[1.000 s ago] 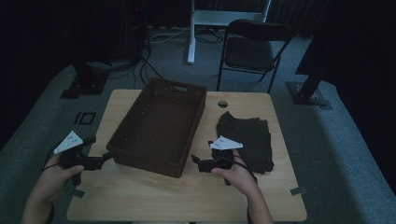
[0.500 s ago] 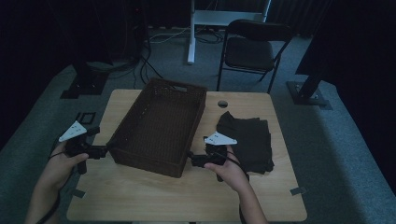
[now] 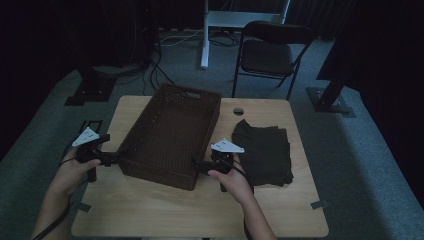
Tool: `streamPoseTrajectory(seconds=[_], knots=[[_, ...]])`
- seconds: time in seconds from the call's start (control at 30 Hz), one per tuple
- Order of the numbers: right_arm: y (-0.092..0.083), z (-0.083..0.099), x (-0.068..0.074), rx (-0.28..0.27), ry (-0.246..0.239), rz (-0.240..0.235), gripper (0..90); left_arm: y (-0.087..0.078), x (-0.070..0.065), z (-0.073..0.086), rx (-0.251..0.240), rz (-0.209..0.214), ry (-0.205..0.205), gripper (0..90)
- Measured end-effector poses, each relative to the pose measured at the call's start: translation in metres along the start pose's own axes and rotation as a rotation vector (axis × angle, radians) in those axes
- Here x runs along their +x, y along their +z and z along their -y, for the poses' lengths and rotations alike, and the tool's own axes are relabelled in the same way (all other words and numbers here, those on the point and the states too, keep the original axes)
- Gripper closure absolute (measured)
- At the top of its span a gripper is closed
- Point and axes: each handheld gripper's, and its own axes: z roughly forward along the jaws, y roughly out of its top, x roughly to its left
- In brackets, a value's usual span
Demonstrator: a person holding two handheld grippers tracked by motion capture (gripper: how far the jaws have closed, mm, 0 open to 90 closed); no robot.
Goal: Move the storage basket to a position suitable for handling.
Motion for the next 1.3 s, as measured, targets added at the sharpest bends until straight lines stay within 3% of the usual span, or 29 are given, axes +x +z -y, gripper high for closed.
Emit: streamPoseTrajectory(seconds=[0.17, 0.3, 0.43, 0.6, 0.77, 0.8, 0.87, 0.93, 0.97, 1.03, 1.07, 1.13, 1.23, 1.3], knots=[[0.006, 0.003, 0.005, -0.006, 0.011, 0.031, 14.3, 0.009, 0.000, 0.001, 0.022, 0.001, 0.005, 0.9], [0.009, 0.007, 0.007, 0.001, 0.019, 0.074, 23.2, 0.013, 0.002, 0.004, 0.035, -0.043, -0.002, 5.7], [0.010, 0.010, 0.011, 0.004, 0.039, 0.082, 28.5, 0.015, 0.003, 0.008, 0.039, -0.078, 0.005, 11.1], [0.011, 0.009, 0.015, 0.031, 0.077, 0.065, 37.3, 0.016, 0.003, 0.009, 0.038, -0.079, 0.014, 14.8], [0.012, 0.009, 0.018, 0.031, 0.089, 0.086, 40.7, 0.016, 0.003, 0.009, 0.065, -0.051, -0.055, 22.2], [0.013, 0.009, 0.019, 0.033, 0.097, 0.084, 41.8, 0.016, 0.003, 0.009, 0.082, -0.035, -0.075, 26.0], [0.013, 0.009, 0.021, 0.041, 0.108, 0.093, 45.2, 0.016, 0.002, 0.009, 0.093, -0.025, -0.078, 32.5], [0.013, 0.008, 0.024, 0.049, 0.108, 0.113, 46.9, 0.016, 0.001, 0.007, 0.124, -0.001, -0.121, 44.6], [0.013, 0.008, 0.025, 0.051, 0.104, 0.122, 47.7, 0.016, -0.001, 0.006, 0.131, -0.001, -0.122, 49.7], [0.015, 0.010, 0.028, 0.059, 0.075, 0.139, 50.1, 0.016, -0.005, 0.004, 0.136, -0.023, -0.103, 58.6], [0.016, 0.011, 0.029, 0.050, 0.083, 0.146, 50.5, 0.015, -0.007, 0.003, 0.132, -0.052, -0.099, 63.8], [0.017, 0.012, 0.029, 0.037, 0.106, 0.135, 51.1, 0.016, -0.011, 0.003, 0.111, -0.072, -0.114, 76.4], [0.018, 0.011, 0.031, 0.043, 0.104, 0.156, 52.8, 0.016, -0.016, 0.004, 0.097, -0.114, -0.102, 80.0], [0.018, 0.010, 0.032, 0.050, 0.104, 0.168, 54.2, 0.015, -0.017, 0.007, 0.073, -0.117, -0.124, 80.4]])
